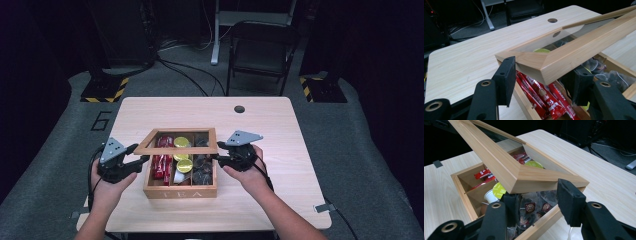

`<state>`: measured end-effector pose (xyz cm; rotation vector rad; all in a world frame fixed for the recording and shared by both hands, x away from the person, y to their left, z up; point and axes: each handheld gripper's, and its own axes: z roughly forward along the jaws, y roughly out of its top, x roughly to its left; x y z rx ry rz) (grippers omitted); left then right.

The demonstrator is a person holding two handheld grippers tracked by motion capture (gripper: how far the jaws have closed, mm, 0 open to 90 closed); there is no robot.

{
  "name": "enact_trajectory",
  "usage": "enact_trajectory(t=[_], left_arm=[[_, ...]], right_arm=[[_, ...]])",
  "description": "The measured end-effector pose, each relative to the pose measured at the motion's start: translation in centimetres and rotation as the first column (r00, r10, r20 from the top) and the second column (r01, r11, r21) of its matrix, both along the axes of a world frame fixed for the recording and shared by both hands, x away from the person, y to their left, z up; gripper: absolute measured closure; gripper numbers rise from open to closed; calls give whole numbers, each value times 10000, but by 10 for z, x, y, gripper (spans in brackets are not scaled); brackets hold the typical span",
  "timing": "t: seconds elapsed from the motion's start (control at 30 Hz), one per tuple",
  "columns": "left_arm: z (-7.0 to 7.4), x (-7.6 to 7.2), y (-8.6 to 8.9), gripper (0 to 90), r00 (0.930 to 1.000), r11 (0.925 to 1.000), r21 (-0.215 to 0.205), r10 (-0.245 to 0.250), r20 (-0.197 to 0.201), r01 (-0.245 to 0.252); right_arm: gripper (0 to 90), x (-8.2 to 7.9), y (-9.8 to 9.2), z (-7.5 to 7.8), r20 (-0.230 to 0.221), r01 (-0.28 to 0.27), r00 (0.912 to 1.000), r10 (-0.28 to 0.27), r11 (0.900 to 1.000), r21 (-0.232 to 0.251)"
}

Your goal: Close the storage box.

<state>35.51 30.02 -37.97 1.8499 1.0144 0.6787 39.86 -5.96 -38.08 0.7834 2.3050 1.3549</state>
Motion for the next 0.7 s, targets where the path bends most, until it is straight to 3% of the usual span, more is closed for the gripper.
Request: enact_trajectory(t=[0.37, 0.53, 0.7], left_arm=[[7, 17, 2, 468, 10000, 9991, -412, 24, 27, -22], [10, 27, 1, 485, 9999, 9995, -273, 130, 110, -127], [12, 33, 0, 490, 9994, 9988, -399, 283, 201, -275]], right_arm=[[580, 11, 0, 13, -211, 164, 9997, -158, 9995, 270], [580, 17, 0, 19, -214, 150, 9997, -145, 9996, 243], [578, 21, 3, 25, -84, 308, 9995, -306, 9991, 289]])
